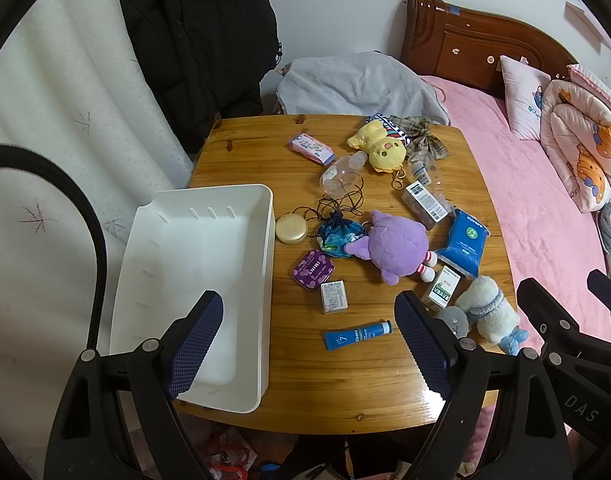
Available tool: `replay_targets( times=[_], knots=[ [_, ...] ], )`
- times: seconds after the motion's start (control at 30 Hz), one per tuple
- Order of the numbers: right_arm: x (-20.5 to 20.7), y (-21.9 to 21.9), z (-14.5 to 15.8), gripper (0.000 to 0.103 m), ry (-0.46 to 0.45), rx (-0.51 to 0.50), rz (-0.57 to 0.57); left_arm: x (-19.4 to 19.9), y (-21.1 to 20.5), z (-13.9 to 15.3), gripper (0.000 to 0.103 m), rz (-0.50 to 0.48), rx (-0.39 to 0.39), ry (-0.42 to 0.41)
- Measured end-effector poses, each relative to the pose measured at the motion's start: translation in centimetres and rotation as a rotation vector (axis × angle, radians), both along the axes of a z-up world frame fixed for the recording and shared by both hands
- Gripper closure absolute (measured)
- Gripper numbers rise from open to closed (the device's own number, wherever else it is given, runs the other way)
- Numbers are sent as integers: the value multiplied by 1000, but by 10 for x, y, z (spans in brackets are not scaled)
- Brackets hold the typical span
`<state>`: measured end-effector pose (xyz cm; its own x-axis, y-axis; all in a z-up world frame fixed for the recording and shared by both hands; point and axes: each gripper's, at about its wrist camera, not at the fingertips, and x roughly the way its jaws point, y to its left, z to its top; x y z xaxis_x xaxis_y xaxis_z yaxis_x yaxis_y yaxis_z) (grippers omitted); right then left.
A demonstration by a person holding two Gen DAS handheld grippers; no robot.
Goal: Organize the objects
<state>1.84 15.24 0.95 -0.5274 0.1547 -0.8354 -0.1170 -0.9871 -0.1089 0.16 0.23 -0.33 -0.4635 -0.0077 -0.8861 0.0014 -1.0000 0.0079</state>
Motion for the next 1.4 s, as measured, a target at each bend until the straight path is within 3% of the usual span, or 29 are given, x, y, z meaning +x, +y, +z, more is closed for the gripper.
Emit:
replay_targets(
  times=[1.4],
  knots=[
    [4, -12, -2, 0, 4, -5, 8, 3, -7, -4, 13, 1, 10, -1]
  ],
)
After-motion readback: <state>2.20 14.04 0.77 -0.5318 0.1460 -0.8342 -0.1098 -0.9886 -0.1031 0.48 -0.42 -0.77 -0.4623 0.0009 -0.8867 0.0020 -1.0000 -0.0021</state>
